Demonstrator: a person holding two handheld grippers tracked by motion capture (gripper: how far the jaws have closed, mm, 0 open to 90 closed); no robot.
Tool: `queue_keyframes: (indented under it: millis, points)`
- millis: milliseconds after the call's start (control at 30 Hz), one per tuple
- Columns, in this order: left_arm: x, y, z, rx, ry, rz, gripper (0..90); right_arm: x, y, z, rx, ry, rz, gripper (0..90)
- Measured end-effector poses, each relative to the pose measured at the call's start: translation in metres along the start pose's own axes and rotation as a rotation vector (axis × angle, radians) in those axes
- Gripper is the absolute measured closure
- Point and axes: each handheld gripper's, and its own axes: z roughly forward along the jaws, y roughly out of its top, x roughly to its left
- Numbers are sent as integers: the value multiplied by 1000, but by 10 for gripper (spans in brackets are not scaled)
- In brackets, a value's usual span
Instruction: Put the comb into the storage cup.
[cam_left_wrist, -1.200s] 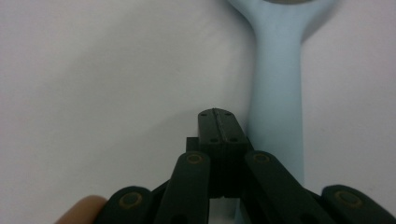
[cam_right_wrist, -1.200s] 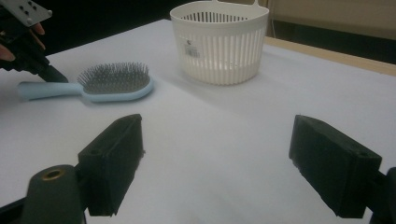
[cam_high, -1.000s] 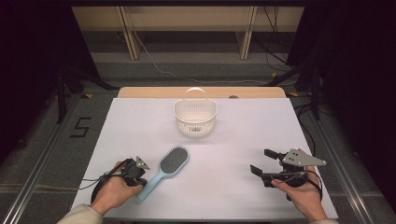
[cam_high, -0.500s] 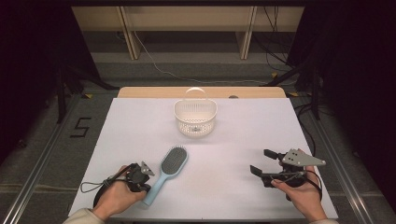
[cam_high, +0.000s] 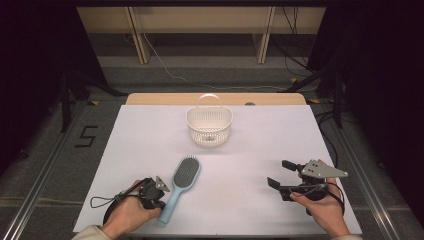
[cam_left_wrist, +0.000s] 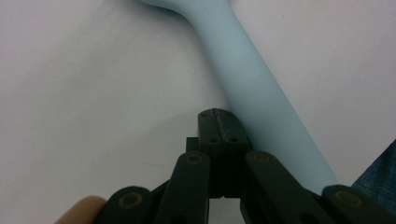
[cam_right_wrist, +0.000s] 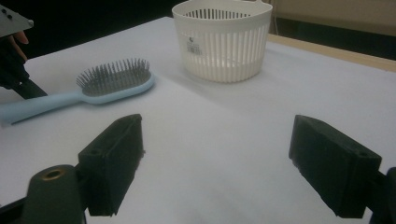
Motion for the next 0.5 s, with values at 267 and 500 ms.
queue_keyframes:
  millis: [267,500]
  points:
    - [-6,3,1,1,-17,12,895,0,0,0,0,1,0,184]
    - [-8,3,1,-1,-26,10,895,0,0,0,-2,0,0,184]
